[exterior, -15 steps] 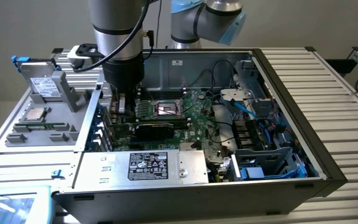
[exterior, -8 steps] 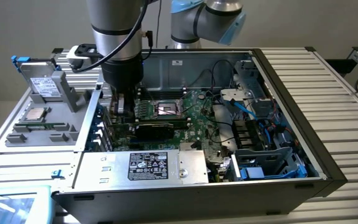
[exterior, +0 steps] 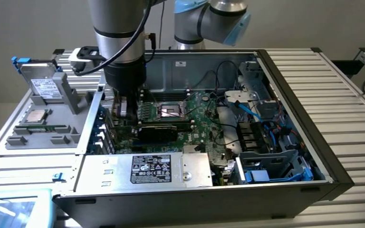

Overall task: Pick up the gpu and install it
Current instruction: 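Press down on the gpu until it lock into place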

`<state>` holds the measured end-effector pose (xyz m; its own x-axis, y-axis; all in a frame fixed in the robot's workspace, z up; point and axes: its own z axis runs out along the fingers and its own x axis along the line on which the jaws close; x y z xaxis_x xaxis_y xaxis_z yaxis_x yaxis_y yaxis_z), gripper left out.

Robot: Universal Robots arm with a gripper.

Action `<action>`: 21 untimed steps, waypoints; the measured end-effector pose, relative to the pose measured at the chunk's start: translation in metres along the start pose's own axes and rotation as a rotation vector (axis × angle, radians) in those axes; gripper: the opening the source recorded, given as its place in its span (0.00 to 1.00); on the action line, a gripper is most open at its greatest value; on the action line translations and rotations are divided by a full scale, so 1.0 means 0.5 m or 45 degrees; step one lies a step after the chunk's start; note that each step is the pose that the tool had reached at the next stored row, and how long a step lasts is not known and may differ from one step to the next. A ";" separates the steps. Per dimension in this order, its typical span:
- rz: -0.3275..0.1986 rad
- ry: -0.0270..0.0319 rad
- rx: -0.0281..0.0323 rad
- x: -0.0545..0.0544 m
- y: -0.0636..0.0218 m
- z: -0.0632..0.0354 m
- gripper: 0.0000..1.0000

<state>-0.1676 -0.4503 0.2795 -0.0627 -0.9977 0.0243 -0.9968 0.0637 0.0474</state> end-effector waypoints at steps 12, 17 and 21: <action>0.000 -0.0024 -0.0006 0.000 -0.001 0.015 0.12; 0.000 -0.0031 -0.0001 0.000 -0.001 0.018 0.12; 0.000 -0.0025 -0.0016 0.000 -0.001 0.026 0.12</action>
<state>-0.1677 -0.4505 0.2665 -0.0626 -0.9978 0.0223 -0.9968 0.0636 0.0486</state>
